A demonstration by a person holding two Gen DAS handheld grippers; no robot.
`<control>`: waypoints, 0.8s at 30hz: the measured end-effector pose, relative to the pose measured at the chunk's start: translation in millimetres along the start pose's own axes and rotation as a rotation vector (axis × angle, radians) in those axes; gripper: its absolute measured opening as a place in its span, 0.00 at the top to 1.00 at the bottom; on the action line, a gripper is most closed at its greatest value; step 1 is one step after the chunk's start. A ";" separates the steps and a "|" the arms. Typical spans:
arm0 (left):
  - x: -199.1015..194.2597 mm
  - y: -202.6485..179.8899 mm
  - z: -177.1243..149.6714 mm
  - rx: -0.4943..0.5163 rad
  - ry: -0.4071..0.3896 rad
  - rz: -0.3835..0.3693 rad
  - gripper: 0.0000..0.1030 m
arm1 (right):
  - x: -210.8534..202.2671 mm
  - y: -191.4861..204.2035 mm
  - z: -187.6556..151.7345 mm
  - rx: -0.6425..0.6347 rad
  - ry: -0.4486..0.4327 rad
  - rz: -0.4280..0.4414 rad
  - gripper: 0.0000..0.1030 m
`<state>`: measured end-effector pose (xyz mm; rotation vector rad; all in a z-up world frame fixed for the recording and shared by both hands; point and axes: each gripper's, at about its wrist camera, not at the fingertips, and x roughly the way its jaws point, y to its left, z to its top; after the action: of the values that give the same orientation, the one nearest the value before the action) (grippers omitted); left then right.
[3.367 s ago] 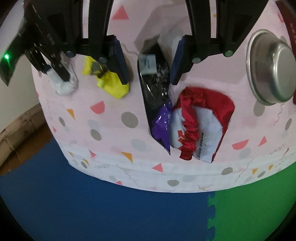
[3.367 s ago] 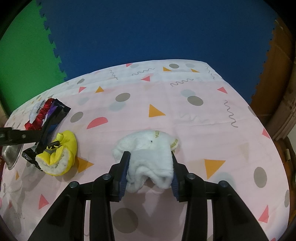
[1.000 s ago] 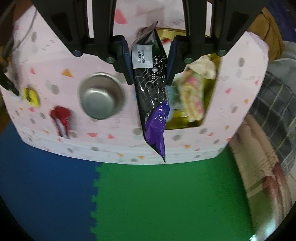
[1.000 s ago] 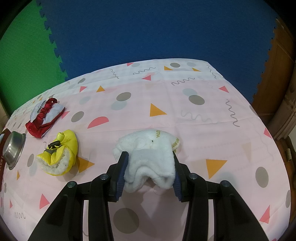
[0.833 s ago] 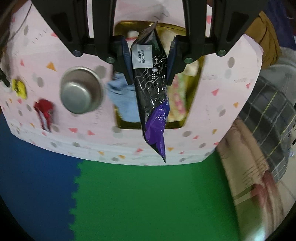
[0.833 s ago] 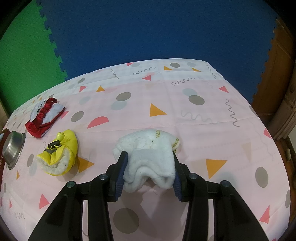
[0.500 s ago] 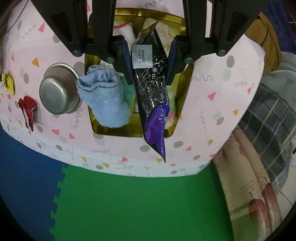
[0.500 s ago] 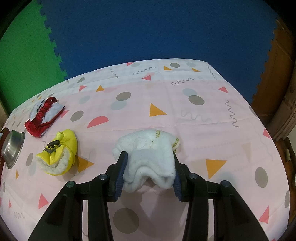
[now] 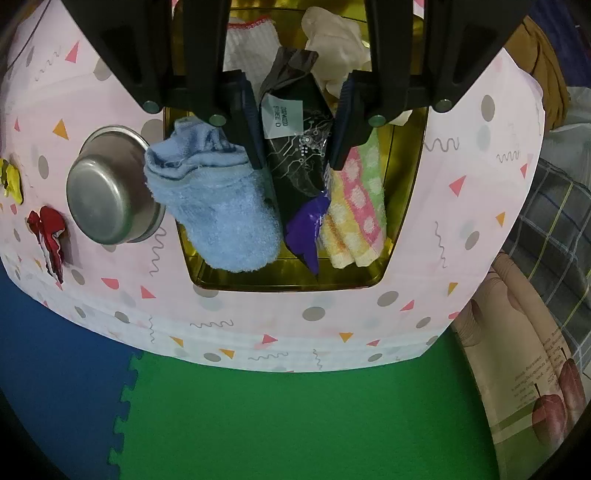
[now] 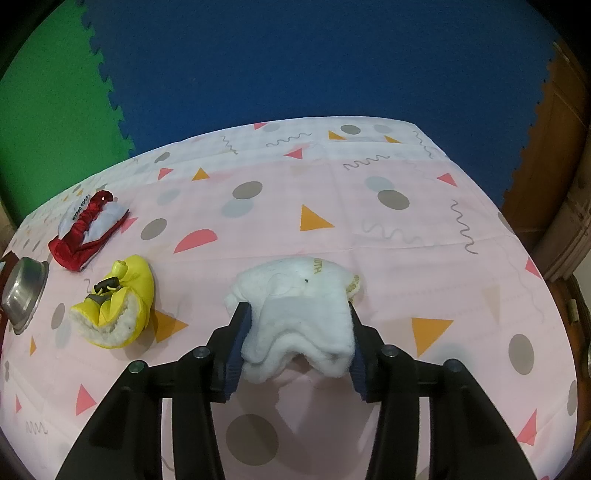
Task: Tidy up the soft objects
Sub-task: 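Carry the snack bag into the gold tin and open the left gripper while the right holds the sock, then carry the white sock with the right gripper toward the gold tin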
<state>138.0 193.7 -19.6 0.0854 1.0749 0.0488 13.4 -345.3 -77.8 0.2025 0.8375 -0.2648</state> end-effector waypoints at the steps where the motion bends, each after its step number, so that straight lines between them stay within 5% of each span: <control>1: 1.1 0.7 0.0 -0.001 0.006 0.007 0.64 | 0.2 0.4 -0.1 -0.002 0.001 0.000 0.55; 24: -72.2 25.7 -61.9 -0.090 -0.121 0.092 0.63 | 1.4 2.5 0.1 -0.027 0.006 -0.018 0.53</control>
<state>49.3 216.2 16.8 0.0561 0.9459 0.1725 15.1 -343.2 -78.5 0.1708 0.8485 -0.2695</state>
